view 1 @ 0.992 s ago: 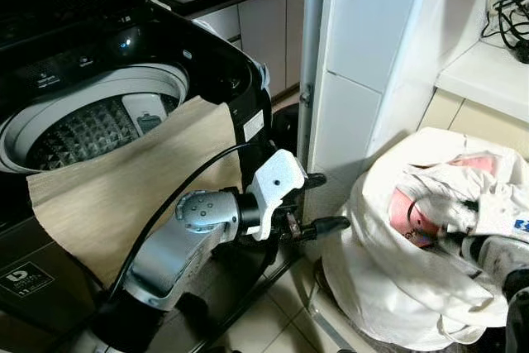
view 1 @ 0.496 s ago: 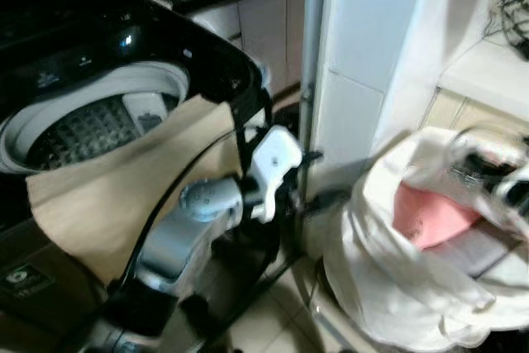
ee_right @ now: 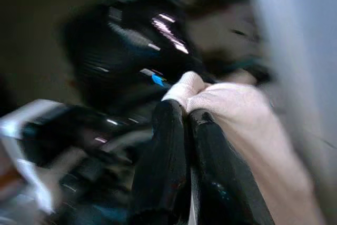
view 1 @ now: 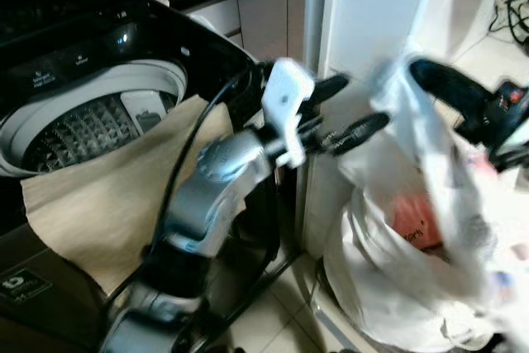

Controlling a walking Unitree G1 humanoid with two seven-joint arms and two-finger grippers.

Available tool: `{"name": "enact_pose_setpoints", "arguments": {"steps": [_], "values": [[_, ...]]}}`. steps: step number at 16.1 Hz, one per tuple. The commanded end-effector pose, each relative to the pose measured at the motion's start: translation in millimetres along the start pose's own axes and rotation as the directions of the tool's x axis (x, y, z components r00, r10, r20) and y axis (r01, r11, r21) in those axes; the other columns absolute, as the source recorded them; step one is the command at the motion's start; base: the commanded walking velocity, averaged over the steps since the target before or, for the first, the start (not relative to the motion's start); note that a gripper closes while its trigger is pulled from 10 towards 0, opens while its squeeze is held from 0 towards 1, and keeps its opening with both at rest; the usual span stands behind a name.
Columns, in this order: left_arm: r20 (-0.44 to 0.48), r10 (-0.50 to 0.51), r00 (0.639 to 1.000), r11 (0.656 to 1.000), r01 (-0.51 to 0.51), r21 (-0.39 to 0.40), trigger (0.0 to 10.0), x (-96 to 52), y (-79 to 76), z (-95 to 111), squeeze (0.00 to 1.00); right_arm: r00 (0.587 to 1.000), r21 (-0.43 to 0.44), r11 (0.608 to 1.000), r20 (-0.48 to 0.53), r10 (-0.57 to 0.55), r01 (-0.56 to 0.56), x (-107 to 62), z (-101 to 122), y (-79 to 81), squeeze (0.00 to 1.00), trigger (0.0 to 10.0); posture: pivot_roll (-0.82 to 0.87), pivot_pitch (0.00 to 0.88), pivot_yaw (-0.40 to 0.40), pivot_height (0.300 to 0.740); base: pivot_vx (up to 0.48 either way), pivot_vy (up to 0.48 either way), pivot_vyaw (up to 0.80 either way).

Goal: Clothes washing

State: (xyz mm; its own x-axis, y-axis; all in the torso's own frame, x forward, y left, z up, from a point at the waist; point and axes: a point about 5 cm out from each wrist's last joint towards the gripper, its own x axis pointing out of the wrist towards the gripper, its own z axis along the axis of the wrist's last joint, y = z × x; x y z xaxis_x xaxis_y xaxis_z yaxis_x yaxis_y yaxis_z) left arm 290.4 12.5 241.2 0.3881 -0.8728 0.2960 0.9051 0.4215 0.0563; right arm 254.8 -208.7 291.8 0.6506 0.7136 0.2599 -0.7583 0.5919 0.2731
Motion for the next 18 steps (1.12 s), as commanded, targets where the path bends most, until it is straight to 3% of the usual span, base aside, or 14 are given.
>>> {"name": "enact_pose_setpoints", "arguments": {"steps": [1, 2, 4, 6, 7, 8, 9, 18], "values": [[0.017, -0.029, 0.999, 0.999, 0.03, -0.031, 10.0, 4.2, -0.6, 2, 1.0, 0.998, -0.006, 0.998, 0.04, 0.058, -0.058, 4.3, 10, 12.7, 0.0, 0.0, -0.16, 0.0, 0.093, 0.74, 0.0, 0.0, 0.0], [0.052, -0.085, 0.995, 0.993, 0.089, -0.082, 10.0, 12.2, -10.8, 2, 1.0, 0.993, 0.014, 0.995, 0.057, 0.102, -0.103, 10.3, 13, 21.9, 0.0, 0.0, -0.16, 0.0, 0.093, 0.74, 0.0, 0.0, 0.0], [0.037, -0.124, 0.992, 0.986, 0.127, -0.106, 10.0, 15.2, -20.6, -5, 1.0, 0.994, 0.025, 0.994, 0.037, 0.105, -0.106, 13.0, 9, 24.6, 0.0, 0.0, -0.16, 0.0, 0.09, 0.74, 0.0, 0.0, 0.0], [-0.004, -0.118, 0.993, 0.989, 0.118, -0.091, 10.0, 12.5, -21.9, -12, 1.0, 0.995, 0.032, 0.995, 0.035, 0.093, -0.094, 13.2, 9, 23.6, 0.0, 0.0, -0.16, 0.0, 0.089, 0.74, 0.0, 0.0, 0.0], [-0.022, -0.101, 0.995, 0.991, 0.099, -0.089, 9.5, 10.6, -20.5, -16, 1.0, 0.996, 0.037, 0.996, 0.035, 0.086, -0.087, 12.9, 10, 23.3, 0.0, 0.0, -0.16, 0.0, 0.088, 0.74, 0.0, 0.0, 0.0], [-0.033, -0.103, 0.994, 0.99, 0.099, -0.103, 0.0, 7.8, -19.1, -18, 0.06, 0.996, 0.038, 0.996, 0.036, 0.077, -0.079, 12.4, 11, 22.7, 0.0, 0.0, -0.16, 0.0, 0.084, 0.74, 0.0, 0.0, 0.0], [-0.05, -0.104, 0.993, 0.99, 0.099, -0.098, 0.0, 4.7, -17.7, -20, 0.0, 0.997, 0.047, 0.996, 0.037, 0.068, -0.07, 12.0, 11, 22.8, 0.0, 0.0, -0.15, 0.0, 0.081, 0.74, 0.0, 0.0, 0.0], [-0.049, -0.071, 0.996, 0.992, 0.065, -0.105, 0.0, -0.4, -8.3, -18, 0.0, 0.999, 0.064, 0.997, 0.024, 0.032, -0.033, 10.4, 8, 20.1, 0.0, 0.0, -0.18, 0.0, 0.076, 0.74, 0.0, 0.0, 0.0]]}}
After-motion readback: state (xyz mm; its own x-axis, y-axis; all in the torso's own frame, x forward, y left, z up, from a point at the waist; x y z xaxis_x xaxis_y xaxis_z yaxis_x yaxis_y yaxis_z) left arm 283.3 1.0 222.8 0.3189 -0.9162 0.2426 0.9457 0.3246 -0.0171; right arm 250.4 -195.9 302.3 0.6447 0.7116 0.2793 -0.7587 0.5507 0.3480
